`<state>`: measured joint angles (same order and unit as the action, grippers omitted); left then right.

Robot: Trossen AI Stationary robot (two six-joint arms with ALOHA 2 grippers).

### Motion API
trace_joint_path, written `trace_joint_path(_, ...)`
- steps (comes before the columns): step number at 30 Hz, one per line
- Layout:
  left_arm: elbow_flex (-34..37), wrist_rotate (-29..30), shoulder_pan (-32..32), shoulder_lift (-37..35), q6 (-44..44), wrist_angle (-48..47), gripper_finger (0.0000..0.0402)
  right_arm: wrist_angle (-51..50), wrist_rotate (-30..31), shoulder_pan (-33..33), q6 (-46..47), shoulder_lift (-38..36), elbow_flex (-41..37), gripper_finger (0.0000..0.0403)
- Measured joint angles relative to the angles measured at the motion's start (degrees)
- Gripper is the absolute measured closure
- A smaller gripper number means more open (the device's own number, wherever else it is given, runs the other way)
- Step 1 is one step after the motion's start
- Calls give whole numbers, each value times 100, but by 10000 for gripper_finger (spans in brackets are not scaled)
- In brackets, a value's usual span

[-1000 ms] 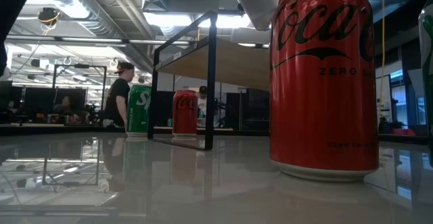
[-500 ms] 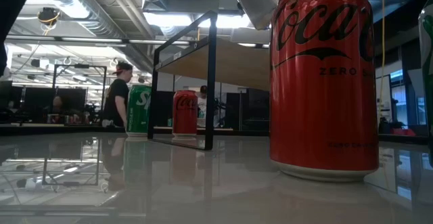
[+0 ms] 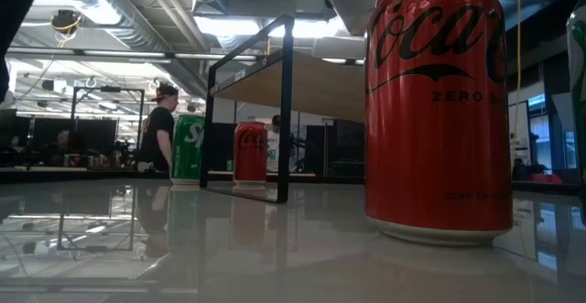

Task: Place canned beverage on shelf
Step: Put the silver soda can on the shelf aligned with the other silver soda can

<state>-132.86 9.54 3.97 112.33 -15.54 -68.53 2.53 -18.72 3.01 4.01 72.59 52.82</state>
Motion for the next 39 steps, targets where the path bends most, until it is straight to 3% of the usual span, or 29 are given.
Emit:
trace_joint_path(8,-206,39,12,-129,110,-452,79,-223,4,19,-4,-387,0,104)
trace_joint_path(16,-206,0,6,-639,378,-844,78,-514,19,288,-119,-1359,-4,102)
trace_joint_path(24,-52,314,11,-1055,732,-822,79,-959,496,538,-593,-2197,-104,100)
trace_joint_path(29,651,331,11,-1147,829,-434,82,-815,634,527,-604,-2733,-657,100)
trace_joint_path(34,1903,232,-52,-1294,896,612,79,-60,1080,539,-619,-3366,-1485,100)
trace_joint_path(39,3254,-752,-355,-1487,1119,2223,78,958,1227,850,-688,-3691,-2361,100)
